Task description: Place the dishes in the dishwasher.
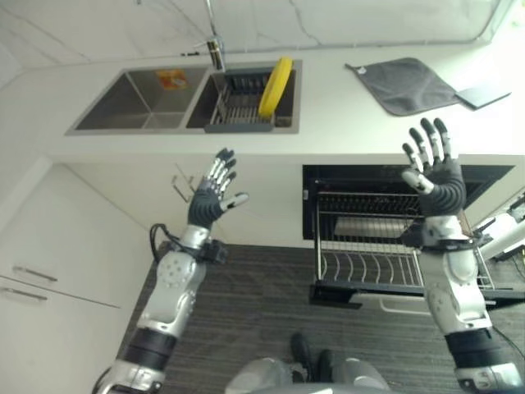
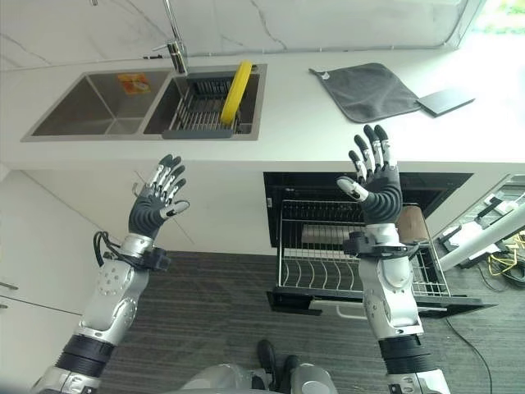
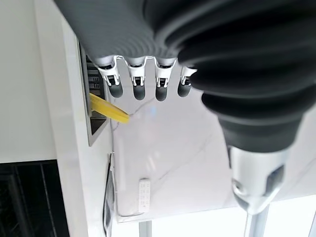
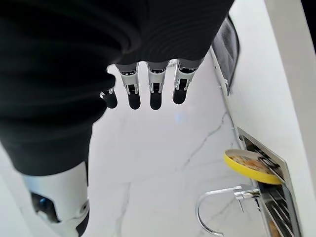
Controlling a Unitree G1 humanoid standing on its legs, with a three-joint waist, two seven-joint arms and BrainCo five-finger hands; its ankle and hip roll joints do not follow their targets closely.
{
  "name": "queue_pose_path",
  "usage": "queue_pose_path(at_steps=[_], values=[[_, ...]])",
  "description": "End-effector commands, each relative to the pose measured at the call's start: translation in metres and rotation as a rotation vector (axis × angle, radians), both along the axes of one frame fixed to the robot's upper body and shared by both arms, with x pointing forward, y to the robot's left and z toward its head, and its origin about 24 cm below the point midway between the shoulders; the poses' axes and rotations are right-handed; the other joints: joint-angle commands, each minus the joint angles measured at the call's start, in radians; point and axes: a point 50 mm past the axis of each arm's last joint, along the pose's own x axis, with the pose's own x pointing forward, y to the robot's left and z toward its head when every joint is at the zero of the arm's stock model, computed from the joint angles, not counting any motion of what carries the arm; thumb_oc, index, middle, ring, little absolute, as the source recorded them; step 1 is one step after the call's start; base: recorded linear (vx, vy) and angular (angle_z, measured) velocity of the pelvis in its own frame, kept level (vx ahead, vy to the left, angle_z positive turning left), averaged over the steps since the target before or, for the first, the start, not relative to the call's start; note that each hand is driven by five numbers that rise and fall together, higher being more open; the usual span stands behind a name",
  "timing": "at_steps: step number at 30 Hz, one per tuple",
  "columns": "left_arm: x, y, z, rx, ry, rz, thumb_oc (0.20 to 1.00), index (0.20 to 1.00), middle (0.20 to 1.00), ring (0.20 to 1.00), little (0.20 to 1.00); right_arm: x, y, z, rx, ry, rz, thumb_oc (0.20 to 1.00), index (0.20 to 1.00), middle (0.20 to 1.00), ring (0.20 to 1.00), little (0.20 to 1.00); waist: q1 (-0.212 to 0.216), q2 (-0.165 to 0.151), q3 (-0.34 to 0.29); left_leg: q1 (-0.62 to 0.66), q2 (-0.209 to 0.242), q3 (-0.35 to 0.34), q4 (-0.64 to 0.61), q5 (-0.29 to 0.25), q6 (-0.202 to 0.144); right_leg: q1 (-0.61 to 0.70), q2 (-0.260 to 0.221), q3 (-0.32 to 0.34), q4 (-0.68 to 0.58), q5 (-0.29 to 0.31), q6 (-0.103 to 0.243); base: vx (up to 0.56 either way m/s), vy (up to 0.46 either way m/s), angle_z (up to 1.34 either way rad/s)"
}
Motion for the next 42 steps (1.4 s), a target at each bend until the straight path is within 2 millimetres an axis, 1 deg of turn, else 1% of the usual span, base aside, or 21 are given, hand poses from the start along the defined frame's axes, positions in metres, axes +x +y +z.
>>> queue_pose_path(at_steps=[1, 3, 6, 7, 9, 11, 14, 15, 16, 18, 19, 20, 22, 24, 26, 33, 35, 37, 38, 39, 42], values=[[-0.002, -0.001, 0.018, -0.011, -0.118, -0.012, 1.0, 1.0, 1.0, 1.0, 1.0, 0.003, -0.009, 0.03, 0.003, -0.165, -0.022, 1.0, 1.0, 1.0, 1.0, 1.0, 0.016, -0.021, -0.023, 0.092, 0.01, -0.099, -0.057, 0.074, -0.029, 0.096, 0.013, 0.008, -0.127, 0.079, 0.112, 0.03, 0.327, -0.14], [-0.005, 0.002, 0.018, -0.015, -0.126, -0.005, 1.0, 1.0, 1.0, 1.0, 1.0, 0.004, -0.008, 0.032, -0.018, -0.163, -0.017, 1.0, 1.0, 1.0, 1.0, 1.0, 0.012, -0.008, -0.031, 0.13, 0.097, -0.107, -0.169, 0.121, -0.053, 0.095, 0.0, 0.026, -0.147, 0.087, 0.121, 0.05, 0.429, -0.39], [-0.009, 0.005, 0.018, -0.034, -0.127, 0.001, 1.0, 1.0, 1.0, 1.0, 1.0, 0.004, -0.009, 0.034, -0.046, -0.156, -0.005, 1.0, 1.0, 1.0, 1.0, 1.0, 0.002, 0.028, -0.034, 0.148, 0.241, -0.158, -0.353, 0.261, -0.112, 0.103, -0.035, 0.079, -0.162, 0.078, 0.142, 0.08, 0.649, -0.4], [-0.008, 0.005, 0.018, -0.035, -0.128, -0.005, 1.0, 1.0, 1.0, 1.0, 1.0, 0.004, -0.01, 0.034, -0.046, -0.152, -0.006, 1.0, 1.0, 1.0, 1.0, 1.0, -0.006, 0.035, -0.036, 0.16, 0.251, -0.149, -0.377, 0.253, -0.115, 0.101, -0.057, 0.074, -0.155, 0.077, 0.152, 0.04, 0.699, -0.31], [-0.005, 0.004, 0.017, -0.024, -0.114, -0.03, 1.0, 1.0, 1.0, 1.0, 1.0, 0.001, -0.013, 0.033, -0.042, -0.146, -0.025, 1.0, 1.0, 1.0, 1.0, 1.0, -0.024, 0.047, -0.04, 0.194, 0.242, -0.114, -0.405, 0.221, -0.115, 0.087, -0.105, 0.054, -0.122, 0.079, 0.183, 0.03, 0.545, -0.24], [-0.003, 0.002, 0.015, 0.01, -0.1, -0.052, 1.0, 1.0, 1.0, 1.0, 1.0, -0.006, -0.016, 0.027, -0.018, -0.129, -0.024, 1.0, 1.0, 1.0, 1.0, 1.0, -0.03, 0.053, -0.043, 0.21, 0.194, -0.147, -0.407, 0.184, -0.095, 0.069, -0.148, 0.065, -0.056, 0.067, 0.215, 0.07, 0.462, -0.25], [-0.003, 0.0, 0.012, 0.046, -0.07, -0.06, 1.0, 1.0, 1.0, 1.0, 1.0, -0.014, -0.016, 0.018, 0.008, -0.106, -0.017, 1.0, 1.0, 1.0, 1.0, 1.0, -0.028, 0.054, -0.037, 0.226, 0.122, -0.178, -0.399, 0.139, -0.028, 0.013, -0.149, 0.082, 0.107, 0.041, 0.217, 0.07, 0.331, -0.33], [-0.004, 0.004, 0.011, 0.055, -0.06, -0.023, 1.0, 1.0, 1.0, 1.0, 1.0, -0.012, -0.011, 0.016, 0.017, -0.096, 0.024, 1.0, 1.0, 1.0, 1.0, 1.0, -0.01, 0.051, -0.036, 0.251, 0.099, -0.133, -0.411, 0.121, 0.005, -0.026, -0.149, 0.022, 0.187, 0.075, 0.23, 0.02, 0.243, -0.52], [-0.003, 0.005, 0.012, 0.06, -0.063, -0.02, 1.0, 1.0, 1.0, 1.0, 1.0, -0.01, -0.007, 0.017, 0.018, -0.098, 0.032, 1.0, 1.0, 1.0, 1.0, 1.0, -0.004, 0.049, -0.032, 0.263, 0.095, -0.101, -0.417, 0.113, 0.013, -0.041, -0.134, -0.005, 0.198, 0.076, 0.23, 0.0, 0.173, -0.99], [-0.001, 0.006, 0.016, 0.066, -0.074, -0.026, 1.0, 1.0, 1.0, 1.0, 1.0, -0.007, 0.0, 0.016, 0.007, -0.098, 0.035, 1.0, 1.0, 1.0, 1.0, 1.0, -0.004, 0.042, -0.025, 0.272, 0.082, -0.071, -0.415, 0.102, 0.008, -0.039, -0.072, -0.026, 0.143, 0.068, 0.207, 0.04, 0.053, -1.13], [0.0, 0.007, 0.018, 0.061, -0.078, -0.012, 1.0, 1.0, 1.0, 1.0, 1.0, -0.004, 0.006, 0.014, -0.005, -0.093, 0.058, 1.0, 1.0, 1.0, 1.0, 1.0, 0.0, 0.035, -0.019, 0.285, 0.065, -0.046, -0.41, 0.094, 0.001, -0.024, -0.048, -0.071, 0.074, 0.087, 0.192, 0.08, 0.032, -0.68], [0.0, 0.007, 0.018, 0.058, -0.081, -0.004, 1.0, 1.0, 1.0, 1.0, 1.0, -0.003, 0.008, 0.014, -0.009, -0.093, 0.069, 1.0, 1.0, 1.0, 1.0, 1.0, 0.006, 0.034, -0.02, 0.286, 0.063, -0.033, -0.411, 0.094, -0.002, -0.012, -0.049, -0.098, 0.048, 0.081, 0.182, 0.07, 0.017, -0.39], [0.0, 0.007, 0.017, 0.049, -0.082, 0.005, 1.0, 1.0, 1.0, 1.0, 1.0, -0.001, 0.009, 0.012, -0.012, -0.094, 0.08, 1.0, 1.0, 1.0, 1.0, 1.0, 0.014, 0.035, -0.021, 0.294, 0.063, -0.026, -0.423, 0.102, -0.002, 0.012, -0.042, -0.104, 0.012, 0.074, 0.174, 0.04, -0.027, -0.51], [-0.001, 0.004, 0.016, 0.043, -0.083, -0.001, 1.0, 1.0, 1.0, 1.0, 1.0, 0.0, 0.009, 0.013, -0.006, -0.099, 0.074, 1.0, 1.0, 1.0, 1.0, 1.0, 0.008, 0.028, -0.03, 0.279, 0.056, -0.033, -0.411, 0.105, -0.008, 0.033, -0.004, -0.074, -0.049, 0.073, 0.158, 0.09, -0.08, -0.46], [-0.003, 0.003, 0.013, 0.038, -0.087, 0.008, 1.0, 1.0, 1.0, 1.0, 1.0, 0.001, 0.009, 0.014, -0.011, -0.11, 0.082, 1.0, 1.0, 1.0, 1.0, 1.0, 0.015, 0.022, -0.036, 0.27, 0.061, -0.013, -0.39, 0.1, -0.017, 0.061, -0.003, -0.092, -0.084, 0.071, 0.149, 0.09, -0.08, -0.13], [-0.005, 0.005, 0.009, 0.01, -0.09, 0.035, 1.0, 1.0, 1.0, 1.0, 1.0, 0.002, 0.013, 0.015, -0.048, -0.103, 0.117, 1.0, 1.0, 1.0, 1.0, 1.0, 0.007, -0.003, -0.03, 0.175, 0.063, -0.015, -0.162, 0.042, -0.03, 0.071, -0.003, -0.047, -0.111, 0.073, 0.117, 0.08, -0.132, -0.31], [-0.005, 0.005, 0.008, 0.013, -0.09, 0.041, 1.0, 1.0, 1.0, 1.0, 1.0, 0.002, 0.013, 0.014, -0.045, -0.094, 0.13, 1.0, 1.0, 1.0, 1.0, 1.0, 0.007, -0.01, -0.03, 0.154, 0.072, -0.016, -0.098, 0.047, -0.032, 0.074, -0.003, -0.047, -0.116, 0.073, 0.11, 0.05, -0.147, -0.22], [-0.006, 0.006, 0.007, 0.012, -0.09, 0.05, 1.0, 1.0, 1.0, 1.0, 1.0, 0.002, 0.015, 0.013, -0.055, -0.087, 0.147, 1.0, 1.0, 1.0, 1.0, 1.0, 0.01, -0.02, -0.028, 0.12, 0.08, -0.022, 0.007, 0.05, -0.035, 0.077, -0.003, -0.044, -0.127, 0.075, 0.1, 0.05, -0.165, -0.14], [-0.007, 0.007, 0.007, 0.011, -0.088, 0.06, 1.0, 1.0, 1.0, 1.0, 1.0, 0.001, 0.015, 0.012, -0.054, -0.084, 0.156, 1.0, 1.0, 1.0, 1.0, 1.0, 0.014, -0.025, -0.025, 0.085, 0.082, -0.034, 0.104, 0.062, -0.039, 0.08, -0.002, -0.042, -0.133, 0.078, 0.092, 0.06, -0.152, -0.07], [-0.008, 0.007, 0.006, 0.01, -0.084, 0.063, 1.0, 1.0, 1.0, 1.0, 1.0, 0.001, 0.015, 0.011, -0.051, -0.084, 0.159, 1.0, 1.0, 1.0, 1.0, 1.0, 0.016, -0.025, -0.024, 0.069, 0.081, -0.042, 0.125, 0.07, -0.041, 0.081, 0.002, -0.041, -0.136, 0.079, 0.09, 0.06, -0.112, -0.16], [-0.008, 0.008, 0.006, 0.021, -0.081, 0.074, 1.0, 1.0, 1.0, 1.0, 1.0, 0.001, 0.02, 0.011, -0.048, -0.087, 0.173, 1.0, 1.0, 1.0, 1.0, 1.0, 0.024, -0.017, -0.024, 0.057, 0.038, -0.077, 0.057, 0.076, -0.028, 0.08, 0.017, -0.012, -0.143, 0.083, 0.093, 0.1, 0.026, -0.26]])
